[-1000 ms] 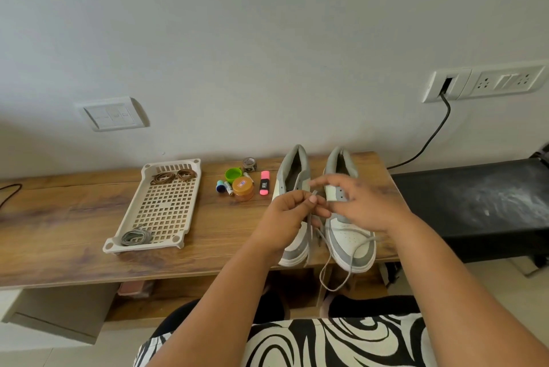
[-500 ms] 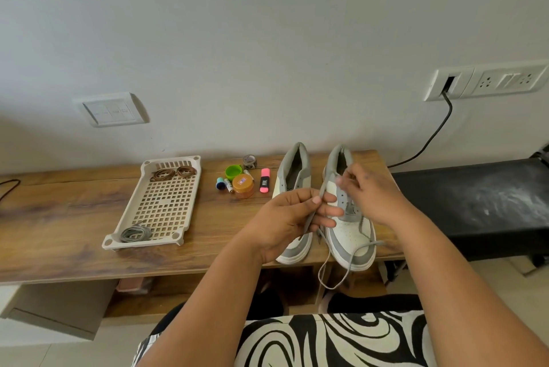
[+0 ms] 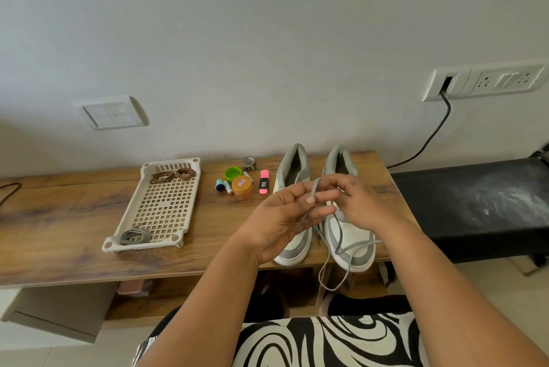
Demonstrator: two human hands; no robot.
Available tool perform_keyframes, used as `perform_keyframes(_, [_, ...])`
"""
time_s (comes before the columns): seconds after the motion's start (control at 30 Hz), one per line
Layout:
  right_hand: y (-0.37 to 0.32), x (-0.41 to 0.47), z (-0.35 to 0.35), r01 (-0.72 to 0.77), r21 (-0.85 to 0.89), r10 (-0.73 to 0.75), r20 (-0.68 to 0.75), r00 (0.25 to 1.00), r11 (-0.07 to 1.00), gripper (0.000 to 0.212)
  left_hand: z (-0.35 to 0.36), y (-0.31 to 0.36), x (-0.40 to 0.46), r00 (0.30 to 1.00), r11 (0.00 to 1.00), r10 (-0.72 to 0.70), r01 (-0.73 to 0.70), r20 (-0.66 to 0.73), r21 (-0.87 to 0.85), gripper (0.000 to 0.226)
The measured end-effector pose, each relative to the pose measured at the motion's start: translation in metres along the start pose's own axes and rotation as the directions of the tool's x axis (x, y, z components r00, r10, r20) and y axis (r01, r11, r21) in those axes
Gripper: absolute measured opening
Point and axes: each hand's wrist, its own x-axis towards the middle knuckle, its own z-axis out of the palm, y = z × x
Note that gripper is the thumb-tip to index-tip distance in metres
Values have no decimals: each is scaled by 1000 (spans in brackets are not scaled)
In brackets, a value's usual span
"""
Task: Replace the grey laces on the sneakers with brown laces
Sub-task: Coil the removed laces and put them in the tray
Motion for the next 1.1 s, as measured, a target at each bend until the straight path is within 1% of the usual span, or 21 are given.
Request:
perform_keyframes(0.07, [2,0,-2,22,7,-22,12,1000,1000,34,1,0,-2,997,1000,-8,6,82,31,38])
perform_keyframes(0.17, [5,1,0,19,24,-20,26,999,1000,21,1,-3,0,988,997,-20,7,154,82,35])
perform_keyframes(0.27, [3,2,1,2,-8,-2,22,1000,1000,23,6,-6,1,996,993,6,-15,84,113,29])
perform_keyframes(0.37, [-3,0,2,4,-99,1,53,999,995,16,11,-7,2,994,994,104,-105,17,22,32])
perform_keyframes(0.47, [-7,-2,7,-32,-5,32,19,999,999,18,12,-6,4,979,978,189,-194,-77,-78,44])
perform_keyframes(0.53, [-11,-3,10,13,59,-14,6,1000,998,21,10,-6,6,965,969,225,-237,-138,-74,53])
perform_keyframes(0.6, [-10,-2,11,29,116,-27,-13,1000,993,20,9,-6,6,948,964,253,-263,-193,-30,57])
perform_keyframes(0.7, [-7,-1,11,33,145,-28,-33,999,989,9,11,-9,6,911,949,315,-304,-266,84,58])
perform_keyframes(0.8, [-8,-1,9,-16,179,14,13,1000,984,10,10,-13,10,871,923,379,-333,-311,192,58])
perform_keyframes(0.87, [-12,-3,5,-74,197,53,107,993,978,14,6,-16,13,846,892,424,-329,-323,311,62])
perform_keyframes(0.93, [-15,-6,-1,-136,240,81,229,970,961,18,1,-18,12,829,817,484,-313,-281,484,67])
perform_keyframes(0.97, [-15,-7,-4,-168,289,90,264,960,943,22,-1,-20,11,819,745,524,-309,-232,591,69])
perform_keyframes(1.03, [-16,-10,-9,-211,402,100,280,955,891,27,-2,-21,9,809,549,577,-283,-112,786,68])
perform_keyframes(1.1, [-18,-11,-13,-235,521,97,278,956,821,28,-1,-23,9,829,376,558,-218,-33,901,62])
